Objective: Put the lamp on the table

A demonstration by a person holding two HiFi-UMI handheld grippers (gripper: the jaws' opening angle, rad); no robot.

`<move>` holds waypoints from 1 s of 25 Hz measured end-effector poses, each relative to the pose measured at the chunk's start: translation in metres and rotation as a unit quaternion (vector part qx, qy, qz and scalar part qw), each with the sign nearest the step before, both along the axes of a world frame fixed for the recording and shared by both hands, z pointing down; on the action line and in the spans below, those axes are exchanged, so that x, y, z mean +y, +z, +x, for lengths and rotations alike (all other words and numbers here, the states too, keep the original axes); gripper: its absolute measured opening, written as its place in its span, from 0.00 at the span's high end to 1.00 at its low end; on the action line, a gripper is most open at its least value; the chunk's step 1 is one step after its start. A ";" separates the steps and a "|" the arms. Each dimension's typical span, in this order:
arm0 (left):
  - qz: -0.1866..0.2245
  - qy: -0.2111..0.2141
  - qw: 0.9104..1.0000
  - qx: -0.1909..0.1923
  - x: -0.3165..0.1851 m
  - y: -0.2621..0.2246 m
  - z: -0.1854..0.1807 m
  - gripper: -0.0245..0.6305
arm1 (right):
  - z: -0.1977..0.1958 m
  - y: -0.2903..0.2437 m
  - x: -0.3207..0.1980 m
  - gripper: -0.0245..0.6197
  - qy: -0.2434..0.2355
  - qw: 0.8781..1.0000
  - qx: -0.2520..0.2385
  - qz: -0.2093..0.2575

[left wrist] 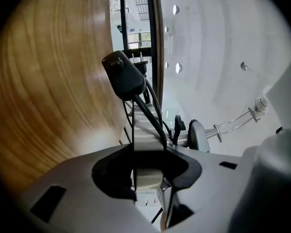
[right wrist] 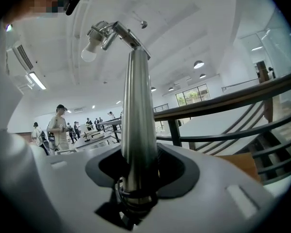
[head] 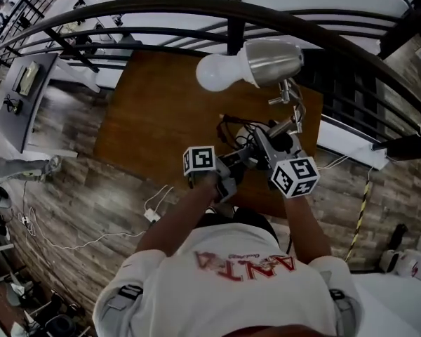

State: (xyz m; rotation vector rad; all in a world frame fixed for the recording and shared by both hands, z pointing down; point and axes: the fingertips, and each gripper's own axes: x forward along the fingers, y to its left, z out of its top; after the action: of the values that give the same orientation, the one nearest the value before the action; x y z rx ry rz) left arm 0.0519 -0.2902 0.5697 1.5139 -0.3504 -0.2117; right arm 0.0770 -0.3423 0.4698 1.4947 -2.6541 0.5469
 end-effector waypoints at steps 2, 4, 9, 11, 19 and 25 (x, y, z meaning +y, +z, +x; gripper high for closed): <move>0.000 0.013 1.000 0.002 -0.014 0.005 0.026 0.73 | 0.027 0.005 -0.013 0.69 0.011 1.000 0.002 -0.002; -0.001 0.025 1.000 0.005 -0.027 0.009 0.051 0.73 | 0.052 0.010 -0.026 0.69 0.024 1.000 0.003 -0.003; -0.018 0.053 0.998 0.005 -0.056 0.032 0.108 0.73 | 0.113 0.034 -0.057 0.69 0.054 0.998 0.001 -0.018; -0.024 0.060 0.998 0.003 -0.074 0.046 0.131 0.73 | 0.137 0.049 -0.076 0.69 0.061 0.998 -0.001 -0.024; -0.039 0.076 0.996 -0.002 -0.110 0.086 0.167 0.73 | 0.175 0.090 -0.113 0.69 0.071 0.997 -0.007 -0.036; -0.056 0.076 0.996 -0.009 -0.120 0.109 0.178 0.73 | 0.188 0.116 -0.126 0.69 0.076 0.996 -0.013 -0.051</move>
State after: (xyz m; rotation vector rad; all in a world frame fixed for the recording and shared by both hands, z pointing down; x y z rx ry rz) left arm 0.2303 -0.4103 0.6786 1.4260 -0.2558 -0.0571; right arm 0.2653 -0.4687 0.5857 1.6788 -2.5030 0.7059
